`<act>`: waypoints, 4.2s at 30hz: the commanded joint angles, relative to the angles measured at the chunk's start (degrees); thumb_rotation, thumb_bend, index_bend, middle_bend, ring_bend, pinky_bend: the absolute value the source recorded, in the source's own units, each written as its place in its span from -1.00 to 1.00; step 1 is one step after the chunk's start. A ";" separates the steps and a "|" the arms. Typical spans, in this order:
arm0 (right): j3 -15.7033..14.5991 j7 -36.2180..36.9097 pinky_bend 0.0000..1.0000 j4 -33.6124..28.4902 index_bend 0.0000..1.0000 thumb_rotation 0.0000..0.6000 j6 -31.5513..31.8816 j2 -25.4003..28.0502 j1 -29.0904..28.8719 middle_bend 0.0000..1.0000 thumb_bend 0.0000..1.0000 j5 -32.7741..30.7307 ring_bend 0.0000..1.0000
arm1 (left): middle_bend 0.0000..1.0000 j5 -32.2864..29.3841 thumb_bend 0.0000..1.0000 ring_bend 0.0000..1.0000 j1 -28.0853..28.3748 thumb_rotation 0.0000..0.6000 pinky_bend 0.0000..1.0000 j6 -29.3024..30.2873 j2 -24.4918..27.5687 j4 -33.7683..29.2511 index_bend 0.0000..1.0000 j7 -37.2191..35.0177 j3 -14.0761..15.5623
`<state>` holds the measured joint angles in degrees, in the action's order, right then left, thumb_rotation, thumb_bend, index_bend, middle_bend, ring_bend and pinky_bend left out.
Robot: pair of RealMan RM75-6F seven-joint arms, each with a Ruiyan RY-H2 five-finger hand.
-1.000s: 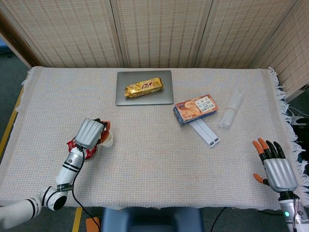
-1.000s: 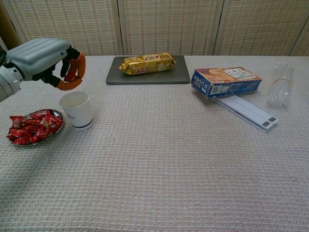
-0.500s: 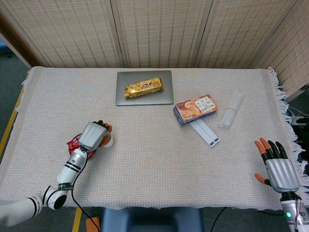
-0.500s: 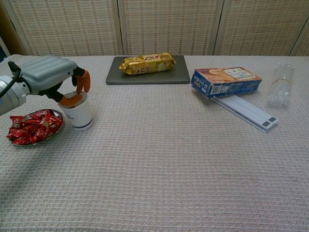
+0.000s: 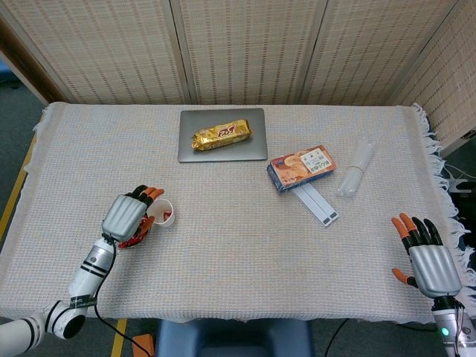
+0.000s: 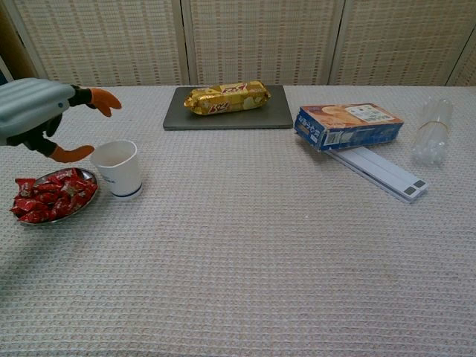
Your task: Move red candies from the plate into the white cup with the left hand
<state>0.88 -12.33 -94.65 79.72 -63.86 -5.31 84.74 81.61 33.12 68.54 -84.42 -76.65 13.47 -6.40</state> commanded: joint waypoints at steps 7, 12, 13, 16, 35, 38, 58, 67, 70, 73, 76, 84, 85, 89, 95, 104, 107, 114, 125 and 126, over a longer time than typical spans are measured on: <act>-0.71 0.09 -1.00 -0.16 -1.00 1.00 0.24 0.03 0.05 -1.00 -0.87 1.52 -1.00 | -0.80 -5.71 -0.30 -0.75 -5.73 1.00 0.80 -2.18 2.47 0.77 -0.91 -0.02 3.68; -1.05 0.07 -1.00 -0.24 -1.00 1.00 0.22 0.01 0.02 -1.00 -0.87 2.22 -1.00 | -0.80 -8.14 -0.30 -0.75 -4.86 1.00 0.85 -5.95 -0.14 5.14 -0.90 2.12 3.40; -1.03 0.09 -1.00 -0.23 -1.00 1.00 0.27 0.00 0.03 -1.00 -0.87 2.22 -1.00 | -0.80 -8.41 -0.30 -0.75 -4.65 1.00 0.85 -6.64 -0.47 5.63 -0.89 2.36 3.37; -0.97 0.21 -1.00 -0.21 -1.00 1.00 0.52 0.03 0.17 -1.00 -0.87 2.15 -1.00 | -0.79 -9.19 -0.30 -0.72 -4.13 1.00 0.85 -8.15 -1.43 7.03 -0.86 3.58 3.25; -0.96 0.41 -1.00 -0.29 -1.00 1.00 0.20 0.28 0.17 -1.00 -0.87 1.86 -1.00 | -0.20 -8.36 -0.27 -0.11 -3.83 1.00 1.00 -9.05 -4.83 12.54 -0.16 4.72 3.35; -0.95 0.30 -1.00 -0.34 -1.00 1.00 0.03 0.28 0.11 -1.00 -0.87 1.76 -1.00 | -0.11 -7.87 -0.26 -0.08 -3.93 1.00 1.00 -8.75 -5.25 13.39 -0.06 4.22 3.37; -0.94 0.15 -1.00 -0.48 -1.00 1.00 -0.12 0.33 0.10 -1.00 -0.87 1.51 -1.00 | 0.40 -6.23 0.10 0.29 -4.31 1.00 1.00 -7.42 -4.68 12.94 0.37 2.09 2.66; -0.82 0.14 -1.00 -0.45 -1.00 1.00 -0.24 0.31 0.04 -1.00 -0.87 1.26 -1.00 | 0.46 -4.61 0.19 0.33 -3.92 1.00 1.00 -4.77 0.15 4.90 0.43 2.51 1.18; -0.79 0.10 -1.00 -0.41 -1.00 1.00 -0.43 0.30 -0.04 -1.00 -0.87 1.11 -1.00 | 0.46 -4.48 0.19 0.33 -3.02 1.00 1.00 -3.91 1.93 1.40 0.43 3.75 -0.38; -0.72 0.05 -1.00 -0.42 -1.00 1.00 -0.57 0.31 -0.11 -1.00 -0.87 0.95 -1.00 | 0.46 -4.55 0.19 0.33 -1.65 1.00 1.00 -3.35 3.30 -2.35 0.44 5.32 -2.35; -0.58 0.04 -1.00 -0.38 -1.00 1.00 -0.70 0.31 -0.17 -1.00 -0.87 0.62 -1.00 | 0.46 -4.83 0.19 0.33 0.04 1.00 1.00 -3.45 3.71 -5.24 0.43 7.12 -4.14; -0.37 0.35 -1.00 -0.33 -1.00 1.00 -0.83 0.46 -0.25 -1.00 -0.87 0.18 -1.00 | 0.46 -7.57 0.19 0.33 4.58 1.00 1.00 -6.89 0.50 -6.63 0.43 12.64 -5.84; -0.35 0.44 -1.00 -0.32 -1.00 1.00 -0.77 0.50 -0.23 -1.00 -0.87 0.17 -1.00 | 0.46 -7.88 0.19 0.33 4.92 1.00 1.00 -7.14 -0.02 -6.37 0.43 13.17 -5.82; -0.35 0.95 -1.00 -0.29 -1.00 1.00 -0.44 0.77 -0.10 -1.00 -0.87 0.33 -1.00 | 0.45 -9.66 0.19 0.33 6.00 1.00 1.00 -8.52 -2.27 -4.14 0.42 14.65 -5.41; -0.42 1.47 -1.00 -0.29 -1.00 1.00 -0.18 1.02 0.05 -1.00 -0.87 0.55 -1.00 | 0.44 -11.31 0.19 0.33 6.40 1.00 1.00 -9.31 -3.88 -0.76 0.42 14.86 -4.74; -0.41 1.32 -1.00 -0.33 -1.00 1.00 -0.12 0.96 0.06 -1.00 -0.87 0.55 -1.00 | 0.42 -11.95 0.19 0.33 6.51 1.00 1.00 -9.99 -4.11 0.81 0.39 14.29 -3.86; -0.37 1.11 -1.00 -0.33 -1.00 1.00 -0.12 0.82 0.07 -1.00 -0.87 0.45 -1.00 | 0.35 -11.90 0.18 0.32 6.71 1.00 1.00 -11.11 -4.47 1.39 0.24 13.75 -2.99; -0.29 1.11 -1.00 -0.39 -1.00 1.00 -0.04 0.85 0.13 -1.00 -0.87 0.28 -1.00 | 0.07 -11.77 0.09 0.17 7.29 1.00 1.00 -12.20 -4.32 1.97 -0.14 13.29 -2.32; -0.29 1.35 -1.00 -0.45 -1.00 1.00 -0.03 0.94 0.16 -1.00 -0.87 0.26 -1.00 | -0.05 -10.17 -0.12 0.00 7.14 1.00 1.00 -10.40 -3.44 0.85 -0.37 12.04 -1.99; -0.28 1.36 -1.00 -0.48 -1.00 1.00 -0.01 0.96 0.16 -1.00 -0.87 0.29 -1.00 | -0.06 -10.25 -0.13 -0.01 7.17 1.00 1.00 -10.52 -3.34 0.74 -0.38 12.07 -1.95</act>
<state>0.60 -10.97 -95.14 79.71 -62.90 -5.15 85.03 71.41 40.28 58.08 -87.82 -75.85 25.52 -8.38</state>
